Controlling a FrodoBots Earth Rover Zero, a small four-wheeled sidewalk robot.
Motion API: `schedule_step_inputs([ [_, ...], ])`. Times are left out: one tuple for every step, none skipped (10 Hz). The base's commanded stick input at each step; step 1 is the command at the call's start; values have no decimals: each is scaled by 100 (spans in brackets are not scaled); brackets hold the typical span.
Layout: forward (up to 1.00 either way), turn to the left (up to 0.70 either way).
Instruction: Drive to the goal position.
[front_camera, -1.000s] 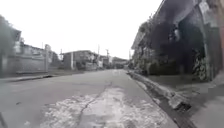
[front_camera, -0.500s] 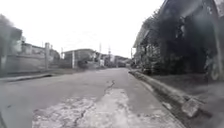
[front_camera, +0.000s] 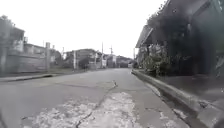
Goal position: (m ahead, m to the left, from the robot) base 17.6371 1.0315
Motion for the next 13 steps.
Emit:
schedule_step_inputs([
  [70, 0],
  [70, 0],
  [70, 0],
  [70, 0],
  [70, 0],
  [70, 0],
  [70, 0],
  [70, 0],
  [70, 0],
  [70, 0],
  [70, -13],
  [70, -35],
  [70, -35],
])
